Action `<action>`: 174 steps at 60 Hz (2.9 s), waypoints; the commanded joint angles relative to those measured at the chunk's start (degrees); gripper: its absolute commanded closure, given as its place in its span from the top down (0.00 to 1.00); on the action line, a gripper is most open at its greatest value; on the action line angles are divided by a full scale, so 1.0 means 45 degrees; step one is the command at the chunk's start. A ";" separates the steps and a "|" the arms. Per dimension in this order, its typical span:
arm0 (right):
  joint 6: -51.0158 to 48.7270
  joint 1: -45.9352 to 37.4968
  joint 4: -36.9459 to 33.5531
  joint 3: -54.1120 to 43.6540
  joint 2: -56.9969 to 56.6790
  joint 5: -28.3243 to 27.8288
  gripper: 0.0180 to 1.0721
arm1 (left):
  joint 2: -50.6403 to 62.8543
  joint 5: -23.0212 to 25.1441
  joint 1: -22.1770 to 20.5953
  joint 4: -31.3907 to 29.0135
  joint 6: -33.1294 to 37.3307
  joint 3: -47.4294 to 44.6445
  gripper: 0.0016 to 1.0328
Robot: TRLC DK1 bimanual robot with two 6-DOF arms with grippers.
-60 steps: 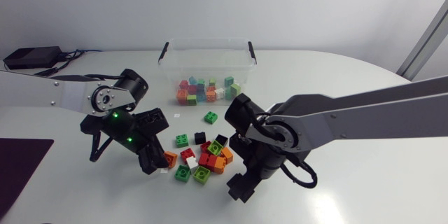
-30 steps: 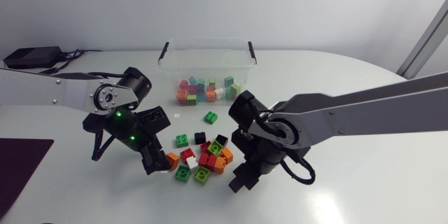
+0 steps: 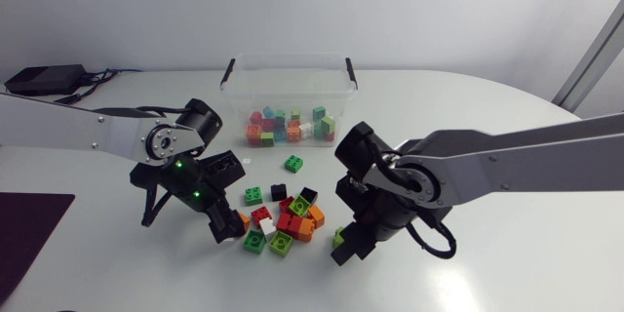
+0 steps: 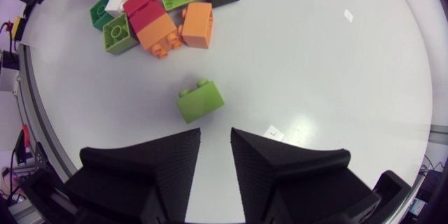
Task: Place the duplo bricks in the container
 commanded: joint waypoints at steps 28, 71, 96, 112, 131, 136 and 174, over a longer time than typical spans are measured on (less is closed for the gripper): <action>-0.3390 0.0538 0.0088 0.0003 0.0092 -0.0166 0.95 | -0.0034 -0.0062 -0.0124 -0.0011 -0.0214 -0.0189 0.92; -0.6144 0.0206 -0.0146 0.1526 0.2260 -0.0381 0.81 | -0.0288 -0.0062 -0.0163 -0.0128 -0.0233 -0.0326 0.92; -0.6418 -0.0243 -0.0088 0.1331 0.1713 -0.1103 0.29 | -0.0366 -0.0120 -0.0475 -0.0031 -0.0976 -0.0424 0.92; -0.5851 -0.0263 -0.0185 0.0764 0.0033 -0.1181 0.28 | -0.0601 -0.1331 -0.0847 0.0770 -0.1894 -0.0951 0.91; -0.5285 -0.0419 -0.0185 0.0003 -0.1803 -0.1142 0.28 | -0.0835 -0.1956 -0.1745 0.1122 -0.3437 -0.1283 0.83; -0.5246 -0.0516 -0.0225 -0.0251 -0.2330 -0.1142 0.28 | -0.0698 -0.1956 -0.1784 0.1122 -0.3632 -0.1224 0.74; -0.5265 -0.1337 -0.1357 0.0120 -0.4478 -0.1142 0.28 | -0.0679 -0.1976 -0.1491 0.0946 -0.3886 -0.1049 0.30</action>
